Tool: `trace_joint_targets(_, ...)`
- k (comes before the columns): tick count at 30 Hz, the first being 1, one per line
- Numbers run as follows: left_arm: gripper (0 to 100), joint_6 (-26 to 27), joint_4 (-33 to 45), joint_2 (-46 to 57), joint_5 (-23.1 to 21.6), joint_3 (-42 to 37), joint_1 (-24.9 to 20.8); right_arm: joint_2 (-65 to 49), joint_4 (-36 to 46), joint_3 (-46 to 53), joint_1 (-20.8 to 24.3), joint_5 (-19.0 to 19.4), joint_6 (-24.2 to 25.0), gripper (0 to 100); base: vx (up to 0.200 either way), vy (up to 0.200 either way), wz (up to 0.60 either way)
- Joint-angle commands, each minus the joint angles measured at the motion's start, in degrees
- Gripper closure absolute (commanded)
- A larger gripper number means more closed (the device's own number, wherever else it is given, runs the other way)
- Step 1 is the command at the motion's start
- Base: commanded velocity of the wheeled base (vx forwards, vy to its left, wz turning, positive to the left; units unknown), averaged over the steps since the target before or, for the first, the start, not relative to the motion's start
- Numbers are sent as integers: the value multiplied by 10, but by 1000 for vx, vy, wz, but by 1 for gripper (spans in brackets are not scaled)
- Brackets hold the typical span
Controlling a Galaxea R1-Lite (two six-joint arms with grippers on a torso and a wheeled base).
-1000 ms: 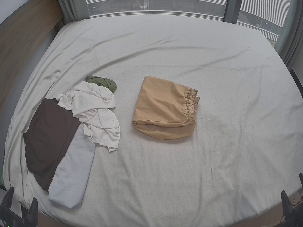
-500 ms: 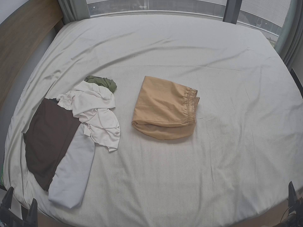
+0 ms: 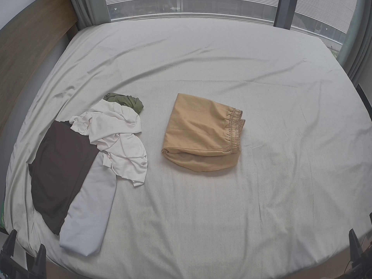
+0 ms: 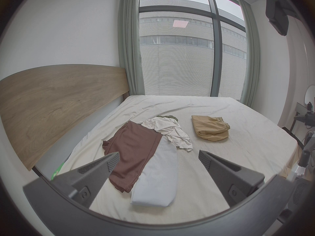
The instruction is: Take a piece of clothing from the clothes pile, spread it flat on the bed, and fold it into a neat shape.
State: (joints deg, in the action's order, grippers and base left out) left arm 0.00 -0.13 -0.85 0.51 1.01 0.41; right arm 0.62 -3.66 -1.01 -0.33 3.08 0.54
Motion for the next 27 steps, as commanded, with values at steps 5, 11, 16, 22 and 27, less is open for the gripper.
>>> trace_joint_targets(5, 0, -1, 0, 9, 0, -10, 0, -3, 4, 9, -1, -13, 35, 0, 0, 0, 0)
trace_joint_targets(11, 0, 4, 0, 9, -1, -10, 0, 3, 15, 8, -1, -10, -5, 0, 0, 0, 0)
trace_joint_targets(16, 0, 4, 0, 9, -2, -10, 1, 10, 59, 2, -5, -15, -16, 0, 0, 0, 0)
trace_joint_targets(22, 0, 5, 0, 9, -2, -10, 0, 3, 37, 9, 2, -14, 2, 0, 0, 0, 0)
trace_joint_targets(27, 0, 2, -1, 9, -2, -10, 0, 3, 37, 10, 0, -12, -12, 0, 0, 0, 0)
